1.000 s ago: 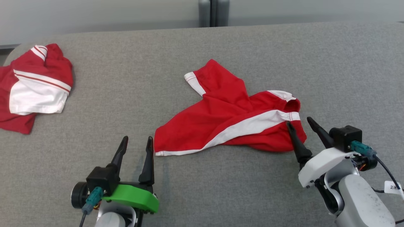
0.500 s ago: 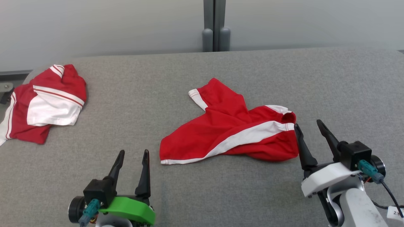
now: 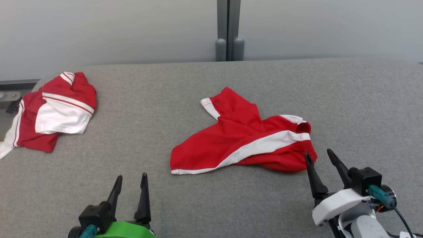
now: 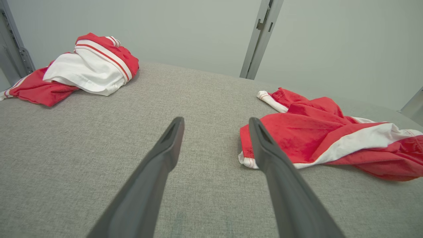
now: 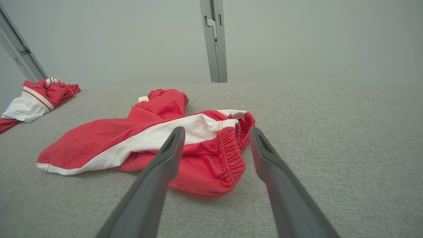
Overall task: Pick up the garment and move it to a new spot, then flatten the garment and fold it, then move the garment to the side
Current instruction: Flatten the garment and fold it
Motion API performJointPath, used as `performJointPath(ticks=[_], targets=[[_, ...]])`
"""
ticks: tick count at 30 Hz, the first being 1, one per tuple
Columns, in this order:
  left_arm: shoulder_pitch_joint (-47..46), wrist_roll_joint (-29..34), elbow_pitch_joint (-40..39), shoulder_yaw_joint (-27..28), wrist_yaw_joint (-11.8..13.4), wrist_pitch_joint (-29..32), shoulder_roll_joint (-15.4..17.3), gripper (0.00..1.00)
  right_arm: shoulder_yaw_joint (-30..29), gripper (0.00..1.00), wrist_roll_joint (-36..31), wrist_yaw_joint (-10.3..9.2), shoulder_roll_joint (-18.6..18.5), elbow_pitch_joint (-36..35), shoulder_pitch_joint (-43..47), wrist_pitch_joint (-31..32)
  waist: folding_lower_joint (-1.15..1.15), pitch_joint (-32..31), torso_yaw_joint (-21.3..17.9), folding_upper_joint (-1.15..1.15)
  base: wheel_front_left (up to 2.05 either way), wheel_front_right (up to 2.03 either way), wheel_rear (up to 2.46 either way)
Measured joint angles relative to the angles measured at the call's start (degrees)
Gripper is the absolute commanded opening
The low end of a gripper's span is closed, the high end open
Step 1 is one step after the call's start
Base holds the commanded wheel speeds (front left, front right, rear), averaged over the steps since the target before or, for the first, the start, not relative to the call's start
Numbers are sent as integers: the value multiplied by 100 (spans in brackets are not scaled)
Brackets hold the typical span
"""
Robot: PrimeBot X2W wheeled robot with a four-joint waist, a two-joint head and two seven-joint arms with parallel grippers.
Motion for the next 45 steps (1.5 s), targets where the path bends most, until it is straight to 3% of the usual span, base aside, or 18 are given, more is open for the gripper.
performJointPath(ticks=[21,27,36,45], targets=[[15,-2,-82,7,41,-1,0,100,-36,100,-321,0,-2,310,-306,67,0,31,25,0,0,0,0],[-16,-26,-69,-42,53,-1,0,100,89,100,-335,0,-104,272,-952,912,0,170,30,0,0,0,0],[-82,-69,25,-232,49,0,0,100,509,100,662,0,-1093,-65,-1335,2750,0,256,185,0,0,0,0],[-116,-77,49,-288,49,0,0,100,787,100,1534,0,-1394,-402,-1090,3590,0,360,324,0,0,0,0]])
